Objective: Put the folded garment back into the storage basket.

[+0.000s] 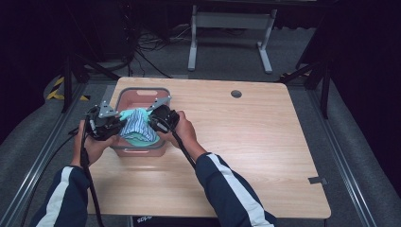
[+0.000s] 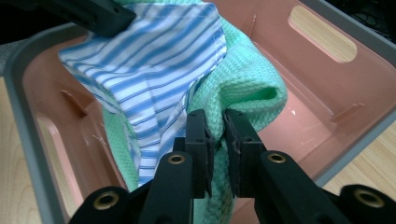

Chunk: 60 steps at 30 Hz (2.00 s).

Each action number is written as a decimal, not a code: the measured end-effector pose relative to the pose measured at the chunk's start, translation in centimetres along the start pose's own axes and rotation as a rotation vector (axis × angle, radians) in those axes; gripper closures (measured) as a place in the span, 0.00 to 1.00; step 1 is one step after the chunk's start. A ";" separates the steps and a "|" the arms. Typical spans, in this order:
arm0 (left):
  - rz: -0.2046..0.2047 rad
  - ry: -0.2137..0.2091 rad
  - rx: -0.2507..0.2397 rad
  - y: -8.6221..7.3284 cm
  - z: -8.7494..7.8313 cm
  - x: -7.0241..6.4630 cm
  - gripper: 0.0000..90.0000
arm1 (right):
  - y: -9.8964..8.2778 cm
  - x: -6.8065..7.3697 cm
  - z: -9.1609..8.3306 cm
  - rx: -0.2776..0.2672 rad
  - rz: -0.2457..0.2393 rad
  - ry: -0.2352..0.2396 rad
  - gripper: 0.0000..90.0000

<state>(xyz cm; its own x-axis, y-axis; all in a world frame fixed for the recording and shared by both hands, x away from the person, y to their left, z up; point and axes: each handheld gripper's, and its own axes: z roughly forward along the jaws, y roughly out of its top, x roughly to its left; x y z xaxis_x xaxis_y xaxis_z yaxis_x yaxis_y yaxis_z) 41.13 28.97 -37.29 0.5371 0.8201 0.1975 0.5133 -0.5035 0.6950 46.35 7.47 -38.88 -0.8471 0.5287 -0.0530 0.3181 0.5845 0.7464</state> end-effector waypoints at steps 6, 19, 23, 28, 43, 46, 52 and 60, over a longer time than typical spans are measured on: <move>-0.004 -0.012 0.006 -0.3 0.6 -0.3 0.89 | -0.5 -0.3 0.4 0.015 0.019 0.005 0.89; -0.008 0.010 0.024 -0.3 0.9 -0.3 0.78 | -0.7 -0.2 0.9 0.045 0.018 0.009 0.85; -0.015 0.015 0.016 -0.4 0.9 -0.3 0.74 | -0.8 -0.3 0.9 0.051 0.023 0.000 0.81; -0.012 0.018 0.004 -0.4 0.5 -0.3 0.72 | -0.8 -0.4 0.7 0.051 0.025 -0.004 0.74; 0.005 0.023 -0.090 -0.7 -1.5 -2.3 0.65 | -1.4 -0.7 -1.4 0.047 -0.025 -0.032 0.54; 0.015 0.026 -0.101 -0.5 -1.8 -2.7 0.63 | -1.4 -0.7 -2.1 0.052 -0.048 -0.043 0.53; 0.005 0.030 -0.148 0.0 -2.6 -3.9 0.55 | -1.6 -0.7 -3.7 0.048 -0.078 -0.067 0.48; -0.009 0.012 -0.183 0.8 -3.3 -5.8 0.36 | -2.6 -1.0 -5.9 0.059 -0.115 -0.096 0.43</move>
<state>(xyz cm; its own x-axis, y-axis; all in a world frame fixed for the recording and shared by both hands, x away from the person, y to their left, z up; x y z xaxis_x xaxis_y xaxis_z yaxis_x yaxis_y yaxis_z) 36.20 24.72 -35.63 0.5248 0.8278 0.1982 0.3871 -0.4395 0.8105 43.88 1.79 -36.83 -0.8356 0.5113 -0.2010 0.2485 0.6780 0.6918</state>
